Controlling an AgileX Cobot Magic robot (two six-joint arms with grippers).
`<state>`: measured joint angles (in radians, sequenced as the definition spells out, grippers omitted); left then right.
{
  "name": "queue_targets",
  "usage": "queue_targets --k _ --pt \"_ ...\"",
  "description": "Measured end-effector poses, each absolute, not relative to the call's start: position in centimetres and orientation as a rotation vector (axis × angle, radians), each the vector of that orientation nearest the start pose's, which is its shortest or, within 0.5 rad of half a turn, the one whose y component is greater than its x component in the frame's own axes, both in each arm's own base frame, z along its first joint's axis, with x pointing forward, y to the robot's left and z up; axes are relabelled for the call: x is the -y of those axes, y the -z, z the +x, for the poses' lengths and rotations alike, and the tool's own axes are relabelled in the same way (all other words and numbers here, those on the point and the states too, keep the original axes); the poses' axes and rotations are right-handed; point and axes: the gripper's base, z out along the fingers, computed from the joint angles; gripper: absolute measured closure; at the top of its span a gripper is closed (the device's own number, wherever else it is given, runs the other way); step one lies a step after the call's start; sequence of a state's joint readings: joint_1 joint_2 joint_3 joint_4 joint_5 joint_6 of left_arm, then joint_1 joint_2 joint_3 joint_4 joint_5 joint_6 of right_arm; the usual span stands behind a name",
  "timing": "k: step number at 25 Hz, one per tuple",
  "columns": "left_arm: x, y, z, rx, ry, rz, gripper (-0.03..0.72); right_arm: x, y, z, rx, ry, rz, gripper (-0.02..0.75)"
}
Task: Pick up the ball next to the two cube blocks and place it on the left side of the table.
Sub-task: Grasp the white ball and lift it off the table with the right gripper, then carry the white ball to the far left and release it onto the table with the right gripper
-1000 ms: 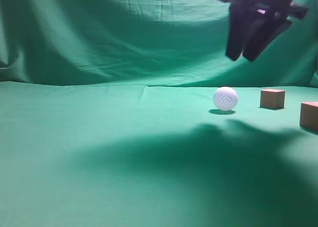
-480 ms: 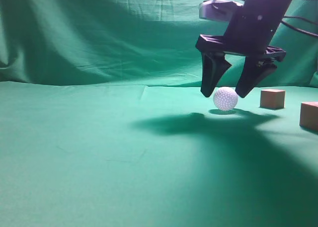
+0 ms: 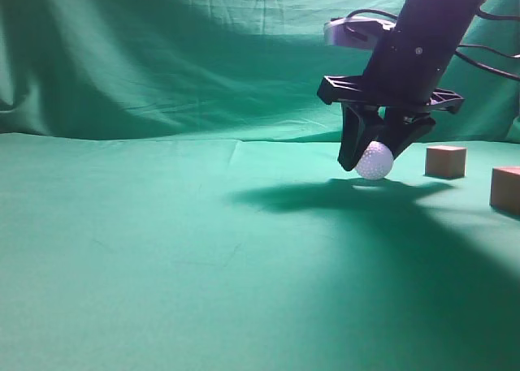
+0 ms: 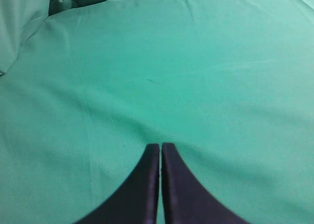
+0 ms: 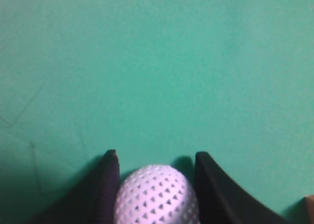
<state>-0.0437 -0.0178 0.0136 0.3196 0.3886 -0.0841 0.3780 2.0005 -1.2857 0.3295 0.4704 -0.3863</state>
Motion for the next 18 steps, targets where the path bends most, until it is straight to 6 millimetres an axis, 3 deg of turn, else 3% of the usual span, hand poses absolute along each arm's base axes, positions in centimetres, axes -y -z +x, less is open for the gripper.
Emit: queue_targets --k 4,8,11,13,18 --pt "-0.9 -17.6 5.2 -1.848 -0.228 0.155 0.688 -16.8 -16.2 38.0 -2.578 -0.314 -0.669 0.421" --pt "-0.9 -17.6 5.2 -1.848 -0.228 0.155 0.688 -19.4 -20.5 38.2 -2.494 -0.42 -0.686 0.421" --pt "-0.9 -17.6 5.2 -1.848 -0.228 0.155 0.688 -23.6 -24.1 37.7 -2.357 -0.527 -0.75 0.421" --pt "-0.9 -17.6 5.2 -1.848 -0.228 0.155 0.688 -26.9 -25.0 36.8 -2.283 -0.58 -0.811 0.421" --pt "-0.9 -17.6 5.2 -1.848 -0.228 0.155 0.688 -35.7 -24.0 35.0 -2.126 -0.67 -0.932 0.421"
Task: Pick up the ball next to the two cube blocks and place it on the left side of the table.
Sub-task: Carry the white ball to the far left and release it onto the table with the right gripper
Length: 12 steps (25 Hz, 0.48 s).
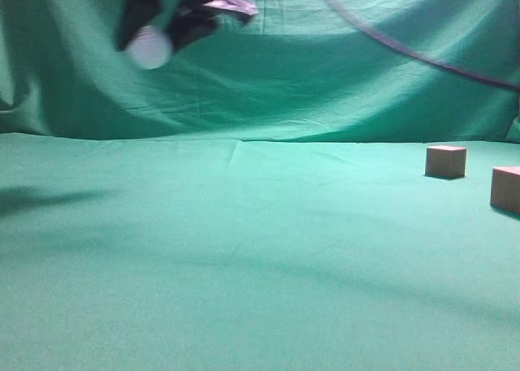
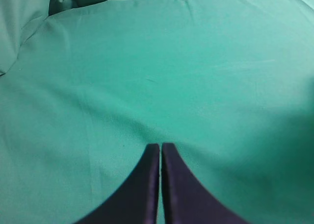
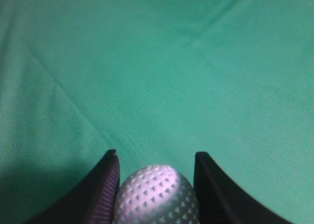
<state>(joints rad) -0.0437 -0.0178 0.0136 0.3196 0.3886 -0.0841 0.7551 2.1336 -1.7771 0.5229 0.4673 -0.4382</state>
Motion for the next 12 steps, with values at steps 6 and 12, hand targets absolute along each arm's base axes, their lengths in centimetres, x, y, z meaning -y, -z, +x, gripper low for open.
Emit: queue_targets --k 6,12 --pt "-0.9 -17.6 5.2 -1.848 -0.228 0.155 0.688 -44.9 -18.9 33.5 -2.033 -0.782 -1.006 0.421" --pt "-0.9 -17.6 5.2 -1.848 -0.228 0.155 0.688 -49.2 -14.5 32.4 -1.981 -0.824 -1.046 0.421"
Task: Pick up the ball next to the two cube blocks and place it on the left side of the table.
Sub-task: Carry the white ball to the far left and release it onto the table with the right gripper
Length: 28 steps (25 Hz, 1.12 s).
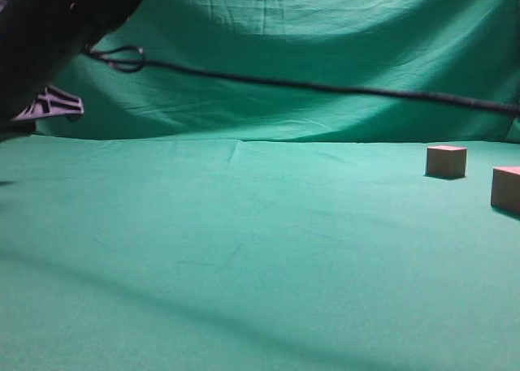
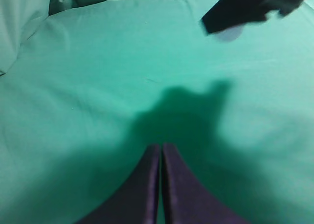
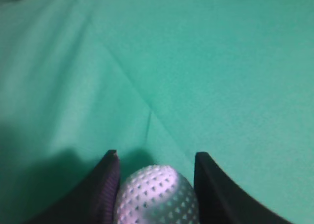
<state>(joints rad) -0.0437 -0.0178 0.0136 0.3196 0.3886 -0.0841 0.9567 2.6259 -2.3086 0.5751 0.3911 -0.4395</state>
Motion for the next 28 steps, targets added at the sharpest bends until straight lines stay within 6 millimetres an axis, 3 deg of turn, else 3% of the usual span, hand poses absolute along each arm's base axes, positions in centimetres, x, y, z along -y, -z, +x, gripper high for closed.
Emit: queue_targets --k 3,7,12,15,17,19,23,26,28 --pt "-0.9 -17.6 5.2 -1.848 -0.228 0.155 0.688 -49.4 -13.4 32.7 -1.968 -0.811 -1.028 0.421" --pt "-0.9 -17.6 5.2 -1.848 -0.228 0.155 0.688 -49.5 -13.4 32.9 -1.93 -0.789 -1.032 0.421" --pt "-0.9 -17.6 5.2 -1.848 -0.228 0.155 0.688 -49.5 -13.6 33.0 -1.91 -0.783 -1.038 0.204" --pt "-0.9 -17.6 5.2 -1.848 -0.228 0.155 0.688 -49.3 -13.8 33.2 -1.913 -0.781 -1.044 0.188" --pt "-0.9 -17.6 5.2 -1.848 -0.228 0.155 0.688 -49.0 -14.7 33.5 -1.91 -0.777 -1.057 0.148" --pt "-0.9 -17.6 5.2 -1.848 -0.228 0.155 0.688 -48.2 -17.1 33.8 -1.892 -0.765 -1.087 0.162" --pt "-0.9 -17.6 5.2 -1.848 -0.228 0.155 0.688 -45.2 -23.4 34.3 -1.906 -0.758 -1.181 0.367" --pt "-0.9 -17.6 5.2 -1.848 -0.228 0.155 0.688 -42.1 -28.0 33.9 -1.976 -0.772 -1.265 0.619" --pt "-0.9 -17.6 5.2 -1.848 -0.228 0.155 0.688 -39.8 -30.3 33.6 -2.066 -0.752 -1.288 0.693"
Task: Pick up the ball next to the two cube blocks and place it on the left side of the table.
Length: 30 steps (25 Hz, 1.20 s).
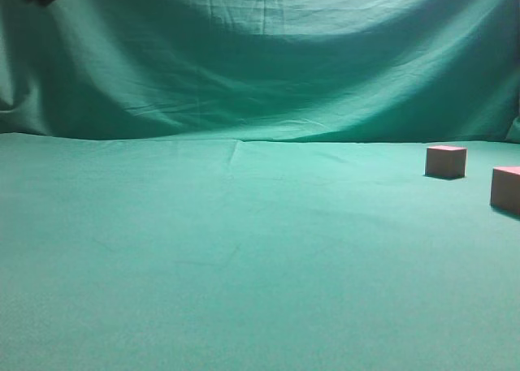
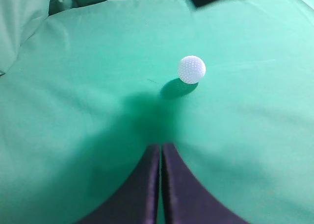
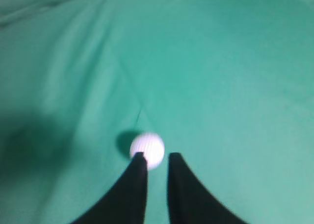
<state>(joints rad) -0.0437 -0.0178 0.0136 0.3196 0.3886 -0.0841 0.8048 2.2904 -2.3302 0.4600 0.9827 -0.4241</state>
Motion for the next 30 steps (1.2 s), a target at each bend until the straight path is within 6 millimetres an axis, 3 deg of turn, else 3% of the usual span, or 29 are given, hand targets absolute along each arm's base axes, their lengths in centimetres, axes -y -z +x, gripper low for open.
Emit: queue_targets --k 1,3,4,6,9,12,16,19,22,24,30 --pt "-0.9 -17.6 5.2 -1.848 -0.228 0.155 0.688 -38.5 -31.4 33.4 -2.121 -0.725 -1.286 0.738" --pt "-0.9 -17.6 5.2 -1.848 -0.228 0.155 0.688 -36.1 -33.5 33.0 -2.226 -0.638 -1.261 0.738" --pt "-0.9 -17.6 5.2 -1.848 -0.228 0.155 0.688 -36.1 -33.5 33.0 -2.226 -0.638 -1.261 0.738" --pt "-0.9 -17.6 5.2 -1.848 -0.228 0.155 0.688 -32.9 -37.1 32.6 -2.287 -0.502 -1.133 0.738" --pt "-0.9 -17.6 5.2 -1.848 -0.228 0.155 0.688 -30.4 -41.4 31.3 -2.241 -0.482 -1.028 0.738" --pt "-0.9 -17.6 5.2 -1.848 -0.228 0.155 0.688 -28.0 -46.0 28.8 -2.147 -0.507 -0.988 0.738" --pt "-0.9 -17.6 5.2 -1.848 -0.228 0.155 0.688 -24.0 -50.3 25.3 -2.057 -0.456 -0.939 0.738" --pt "-0.9 -17.6 5.2 -1.848 -0.228 0.155 0.688 -20.6 -51.1 22.6 -2.069 -0.36 -0.895 0.738" --pt "-0.9 -17.6 5.2 -1.848 -0.228 0.155 0.688 -17.6 -50.5 19.7 -2.102 -0.319 -0.896 0.738" --pt "-0.9 -17.6 5.2 -1.848 -0.228 0.155 0.688 -16.0 -49.3 17.9 -2.141 -0.317 -0.892 0.738" --pt "-0.9 -17.6 5.2 -1.848 -0.228 0.155 0.688 -12.3 -45.8 13.7 -2.014 -0.396 -0.81 0.738"
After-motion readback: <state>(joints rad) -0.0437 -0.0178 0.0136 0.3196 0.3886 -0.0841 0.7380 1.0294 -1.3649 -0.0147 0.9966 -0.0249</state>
